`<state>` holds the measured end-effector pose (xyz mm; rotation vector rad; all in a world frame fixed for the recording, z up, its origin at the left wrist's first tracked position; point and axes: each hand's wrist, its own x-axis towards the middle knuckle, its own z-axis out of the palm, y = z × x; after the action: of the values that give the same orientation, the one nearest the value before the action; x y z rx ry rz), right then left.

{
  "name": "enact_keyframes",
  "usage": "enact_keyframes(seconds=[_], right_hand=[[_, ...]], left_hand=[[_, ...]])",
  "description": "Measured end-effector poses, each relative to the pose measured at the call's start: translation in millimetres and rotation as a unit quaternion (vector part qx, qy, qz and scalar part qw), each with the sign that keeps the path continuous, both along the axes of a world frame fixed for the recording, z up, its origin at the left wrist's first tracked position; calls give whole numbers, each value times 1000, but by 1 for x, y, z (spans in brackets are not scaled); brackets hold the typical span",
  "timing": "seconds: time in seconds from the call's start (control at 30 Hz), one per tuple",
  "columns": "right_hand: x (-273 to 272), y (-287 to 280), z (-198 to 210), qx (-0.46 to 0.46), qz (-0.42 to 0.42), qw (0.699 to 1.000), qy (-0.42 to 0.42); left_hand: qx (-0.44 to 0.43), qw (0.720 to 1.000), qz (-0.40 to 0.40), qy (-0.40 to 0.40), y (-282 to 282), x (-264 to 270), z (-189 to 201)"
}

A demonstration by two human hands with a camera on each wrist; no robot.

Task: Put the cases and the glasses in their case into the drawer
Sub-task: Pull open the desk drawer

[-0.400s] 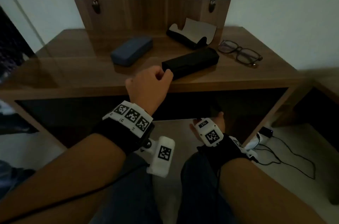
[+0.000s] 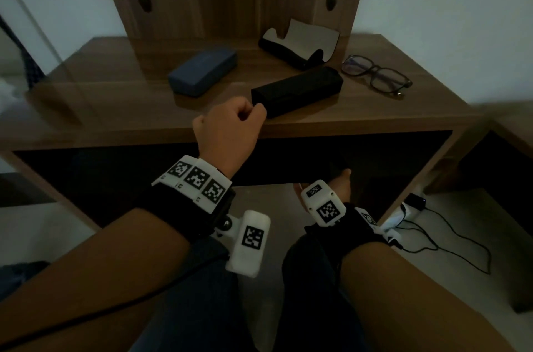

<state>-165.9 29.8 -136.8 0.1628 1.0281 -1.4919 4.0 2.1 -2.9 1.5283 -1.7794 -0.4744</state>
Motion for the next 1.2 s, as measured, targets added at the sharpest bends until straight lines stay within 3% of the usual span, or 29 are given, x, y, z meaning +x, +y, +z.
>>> enact_keyframes(seconds=[0.3, 0.43, 0.5, 0.6, 0.73, 0.8, 0.93, 1.0, 1.13, 1.2], right_hand=[[-1, 22, -6, -54, -41, 996, -63], [4, 38, 4, -54, -51, 996, -45], [-1, 41, 1, -1, -62, 997, 44], [-1, 45, 12, 83, -99, 963, 235], [2, 53, 59, 8, -182, 936, 302], [11, 55, 85, -36, -182, 925, 332], [23, 54, 109, -101, -115, 879, 452], [26, 51, 113, -104, -40, 846, 521], [33, 48, 119, -86, 168, 746, 638], [37, 51, 126, -81, 210, 729, 646]], left_hand=[[-22, 994, -56, -96, 14, 2, -6], [-75, 988, -132, -31, 28, 5, -22], [-70, 984, -161, -25, 34, 8, -28], [-34, 987, -132, -80, 35, 13, -32], [24, 985, -97, -140, 32, 19, -31], [39, 982, -98, -156, 32, 19, -31], [56, 981, -107, -154, 34, 22, -27], [60, 981, -114, -142, 35, 24, -23], [82, 983, -114, -122, 40, 24, -18], [99, 982, -119, -108, 40, 25, -16]])
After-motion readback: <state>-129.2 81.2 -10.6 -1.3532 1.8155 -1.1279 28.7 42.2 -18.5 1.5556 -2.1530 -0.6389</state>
